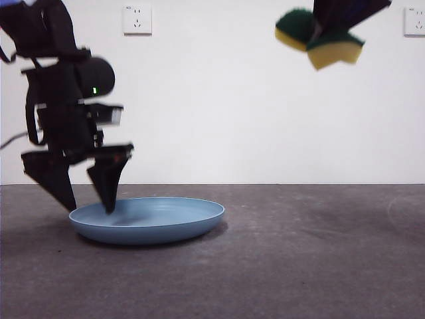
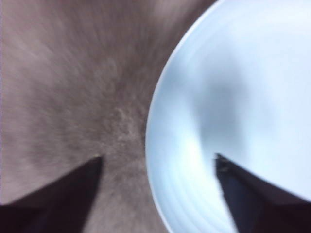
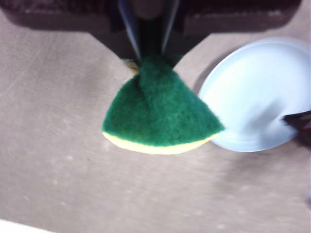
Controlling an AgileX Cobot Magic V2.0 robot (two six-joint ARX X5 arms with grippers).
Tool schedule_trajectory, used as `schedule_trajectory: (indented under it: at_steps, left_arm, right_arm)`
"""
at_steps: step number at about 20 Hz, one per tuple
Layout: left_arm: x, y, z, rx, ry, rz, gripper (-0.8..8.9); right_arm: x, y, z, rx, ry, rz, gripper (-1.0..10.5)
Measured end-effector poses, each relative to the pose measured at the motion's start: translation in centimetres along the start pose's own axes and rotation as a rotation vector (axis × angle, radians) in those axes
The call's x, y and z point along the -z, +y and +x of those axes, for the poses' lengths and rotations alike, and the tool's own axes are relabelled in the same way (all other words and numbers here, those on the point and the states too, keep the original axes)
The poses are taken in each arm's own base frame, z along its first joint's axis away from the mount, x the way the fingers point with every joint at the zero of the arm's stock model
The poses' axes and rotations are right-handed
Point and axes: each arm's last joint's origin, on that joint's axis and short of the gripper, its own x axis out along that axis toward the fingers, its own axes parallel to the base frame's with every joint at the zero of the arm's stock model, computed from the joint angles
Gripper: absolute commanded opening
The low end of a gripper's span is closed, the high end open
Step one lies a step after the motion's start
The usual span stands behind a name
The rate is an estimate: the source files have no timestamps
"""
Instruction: Pick up the plate,pick up the cloth,clean the plate with the cloth
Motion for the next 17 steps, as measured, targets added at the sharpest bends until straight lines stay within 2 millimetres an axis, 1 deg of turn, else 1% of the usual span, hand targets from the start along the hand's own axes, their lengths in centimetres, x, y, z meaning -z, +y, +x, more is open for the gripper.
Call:
schedule_trajectory:
  at_steps: [2, 3, 6, 7, 9, 11, 12, 14, 17]
  left_arm:
    - [-0.2, -0.4, -3.1, 0.005, -0.082, 0.01, 4.53]
    - [-0.2, -0.7, -5.2, 0.014, -0.136, 0.018, 4.53]
    - [0.4, -1.9, -10.8, 0.104, -0.286, 0.044, 4.45]
    - [0.9, -2.3, -12.9, 0.147, -0.343, 0.052, 4.44]
    - [2.1, -2.9, -16.9, 0.189, -0.454, 0.066, 4.44]
    - [3.6, -3.2, -20.3, 0.203, -0.546, 0.083, 4.44]
    - [4.5, -3.3, -21.6, 0.209, -0.573, 0.088, 4.44]
    - [6.1, -3.3, -23.4, 0.212, -0.593, 0.091, 4.44]
    - [7.8, -3.2, -24.9, 0.213, -0.592, 0.085, 4.44]
  right_arm:
    - [-0.1, -0.3, 2.1, 0.023, 0.015, 0.046, -0.2]
    - [0.0, -0.4, 3.4, 0.035, 0.035, 0.06, -0.2]
    - [1.2, -0.7, 7.7, 0.049, 0.14, 0.081, -0.2]
    - [1.9, -0.7, 9.4, 0.024, 0.197, 0.095, -0.2]
    - [3.3, -0.6, 12.0, -0.012, 0.291, 0.122, -0.2]
    - [4.6, -0.4, 13.9, -0.015, 0.358, 0.128, -0.2]
    - [5.1, -0.3, 14.6, -0.011, 0.384, 0.127, -0.2]
    - [6.0, -0.2, 15.8, -0.006, 0.43, 0.123, 0.0]
    - [7.0, 0.1, 16.8, -0.063, 0.489, 0.131, 0.2]
